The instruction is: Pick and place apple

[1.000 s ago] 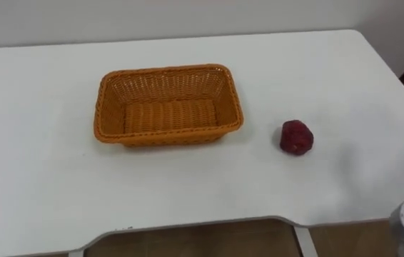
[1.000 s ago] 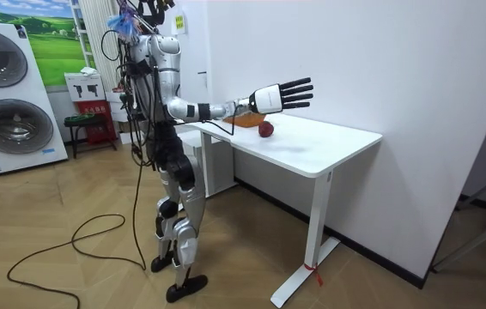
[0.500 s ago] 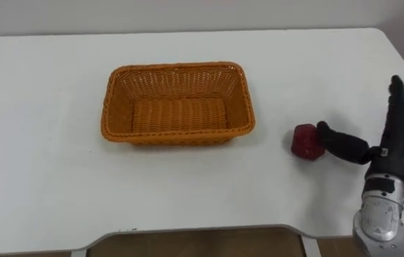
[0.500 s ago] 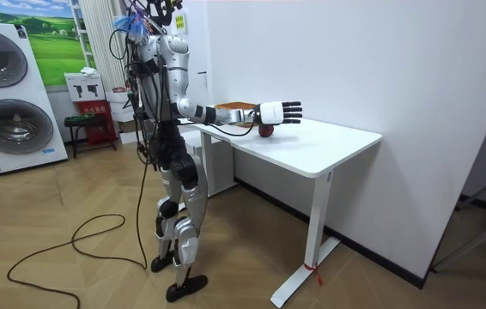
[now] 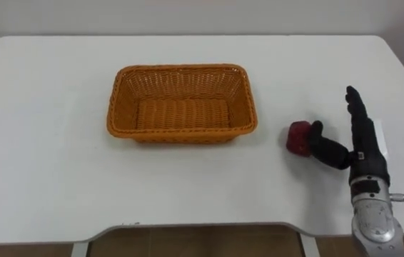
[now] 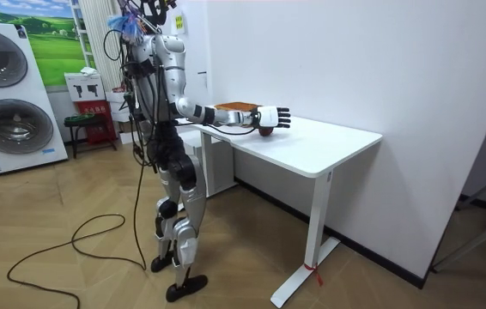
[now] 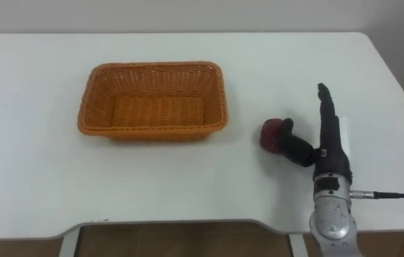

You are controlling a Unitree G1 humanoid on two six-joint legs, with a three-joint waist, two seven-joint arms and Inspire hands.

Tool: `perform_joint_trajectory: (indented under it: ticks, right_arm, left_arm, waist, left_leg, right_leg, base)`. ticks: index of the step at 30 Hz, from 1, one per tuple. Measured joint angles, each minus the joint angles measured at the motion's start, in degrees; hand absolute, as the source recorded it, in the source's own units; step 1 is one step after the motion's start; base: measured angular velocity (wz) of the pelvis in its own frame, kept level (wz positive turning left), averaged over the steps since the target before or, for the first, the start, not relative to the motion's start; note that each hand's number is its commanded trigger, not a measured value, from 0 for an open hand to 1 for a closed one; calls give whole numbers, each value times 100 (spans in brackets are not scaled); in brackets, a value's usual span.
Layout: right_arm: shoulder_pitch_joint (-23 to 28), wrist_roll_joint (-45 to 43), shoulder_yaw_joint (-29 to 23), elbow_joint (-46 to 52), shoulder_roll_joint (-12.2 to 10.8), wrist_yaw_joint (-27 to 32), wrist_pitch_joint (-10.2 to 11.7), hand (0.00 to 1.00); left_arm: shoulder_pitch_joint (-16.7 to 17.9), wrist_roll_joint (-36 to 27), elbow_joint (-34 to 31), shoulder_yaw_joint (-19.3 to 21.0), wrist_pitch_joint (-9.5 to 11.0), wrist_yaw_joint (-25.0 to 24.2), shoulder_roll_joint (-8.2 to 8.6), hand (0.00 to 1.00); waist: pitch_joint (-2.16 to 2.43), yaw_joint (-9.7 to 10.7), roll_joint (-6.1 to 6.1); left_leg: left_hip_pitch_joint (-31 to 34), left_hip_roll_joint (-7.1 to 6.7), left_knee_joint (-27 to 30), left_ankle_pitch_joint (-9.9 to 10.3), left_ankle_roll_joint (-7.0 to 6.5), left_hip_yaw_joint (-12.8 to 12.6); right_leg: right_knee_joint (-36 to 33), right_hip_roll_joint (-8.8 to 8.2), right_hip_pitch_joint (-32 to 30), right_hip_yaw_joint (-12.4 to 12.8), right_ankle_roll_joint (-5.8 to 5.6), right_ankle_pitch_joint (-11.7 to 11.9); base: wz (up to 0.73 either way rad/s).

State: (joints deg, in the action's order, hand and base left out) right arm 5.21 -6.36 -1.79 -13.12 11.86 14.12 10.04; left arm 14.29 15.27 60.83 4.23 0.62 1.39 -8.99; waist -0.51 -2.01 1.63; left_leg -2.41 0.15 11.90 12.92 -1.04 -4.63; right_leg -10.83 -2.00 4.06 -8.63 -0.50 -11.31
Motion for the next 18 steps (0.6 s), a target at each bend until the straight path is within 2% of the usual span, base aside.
perform_joint_trajectory:
  ticks: [5,14,18]
  right_arm:
    - [-208,4,-3,-251,52,-110,0,0]
    - [-310,634,-2,-452,107,-89,38,0]
    - [-312,944,-1,-467,144,22,37,0]
  left_arm:
    - [-40,5,104,9,0,-83,-50,0]
    - [-42,16,128,4,-60,-83,-76,0]
    - [-24,15,129,4,-75,-83,-76,0]
  waist:
    - [1,10,7]
    - [6,7,9]
    - [29,-1,-31]
  left_leg:
    - [30,2,52,1,1,17]
    - [83,-1,96,1,1,79]
    - [69,-2,104,1,1,78]
  right_leg:
    - [-2,1,-3,-13,5,3]
    - [7,-2,-6,-85,6,3]
    - [6,-3,-7,-88,6,4]
  base:
    - [0]
    - [4]
    - [0]
